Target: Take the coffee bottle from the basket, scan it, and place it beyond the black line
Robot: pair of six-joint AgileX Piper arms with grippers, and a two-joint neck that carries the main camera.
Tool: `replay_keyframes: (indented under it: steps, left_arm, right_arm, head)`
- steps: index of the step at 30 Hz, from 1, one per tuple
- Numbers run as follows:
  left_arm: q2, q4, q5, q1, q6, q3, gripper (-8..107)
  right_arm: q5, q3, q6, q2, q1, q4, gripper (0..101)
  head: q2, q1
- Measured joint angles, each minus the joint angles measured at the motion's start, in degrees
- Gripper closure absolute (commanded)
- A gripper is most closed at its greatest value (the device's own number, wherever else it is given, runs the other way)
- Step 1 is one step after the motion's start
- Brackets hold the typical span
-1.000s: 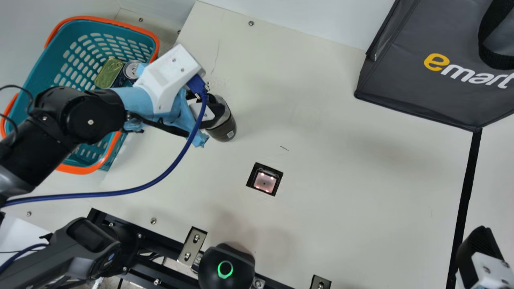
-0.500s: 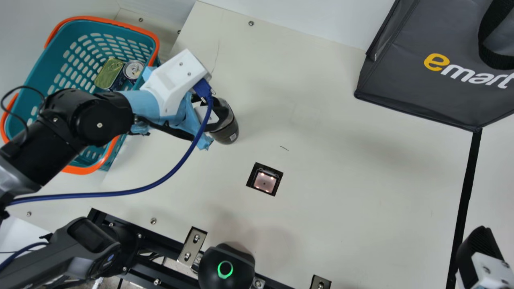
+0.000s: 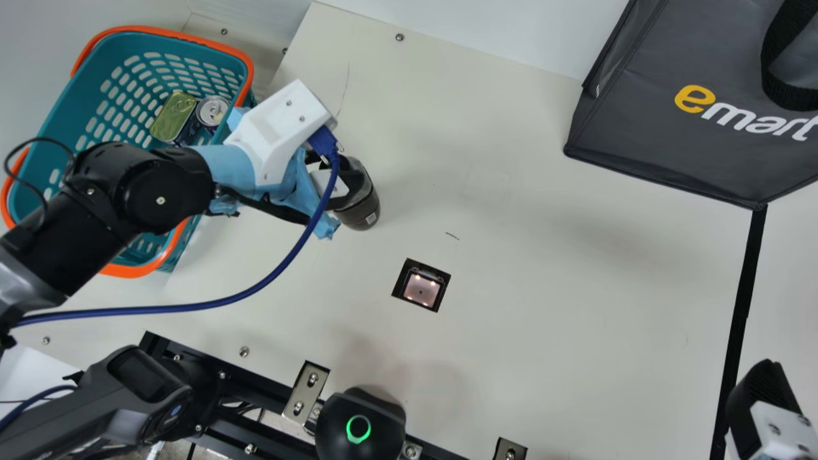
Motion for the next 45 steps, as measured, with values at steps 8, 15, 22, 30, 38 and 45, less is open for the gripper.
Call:
replay_keyframes:
  steps: [8,15,22,30,38,45]
  left_arm:
    - [0.62,0.0,0.12,0.12,-0.37,-1.58,9]
    - [0.97,0.0,0.9,0.72,-0.59,-3.73,9]
    - [0.93,0.62,1.77,2.62,-1.85,-6.24,9]
    - [-1.0,2.29,2.87,6.34,-3.83,-7.26,9]
    - [-4.04,4.03,3.75,10.01,-6.32,-6.76,9]
    - [-6.68,5.76,4.43,12.55,-8.94,-6.52,9]
  right_arm:
    - [0.0,0.0,0.0,0.0,0.0,0.0,10]
    - [0.0,0.0,0.0,0.0,0.0,0.0,10]
    - [0.0,0.0,0.0,0.0,0.0,0.0,10]
    - [0.09,0.0,0.0,0.0,0.0,0.0,10]
    - [0.09,0.0,0.0,0.0,0.0,0.0,10]
    - [0.09,0.0,0.0,0.0,0.0,0.0,10]
  head:
    - [0.0,0.0]
    - [0.0,0.0]
    - [0.0,0.0]
    - [0.0,0.0]
    - [0.0,0.0]
    - [0.0,0.0]
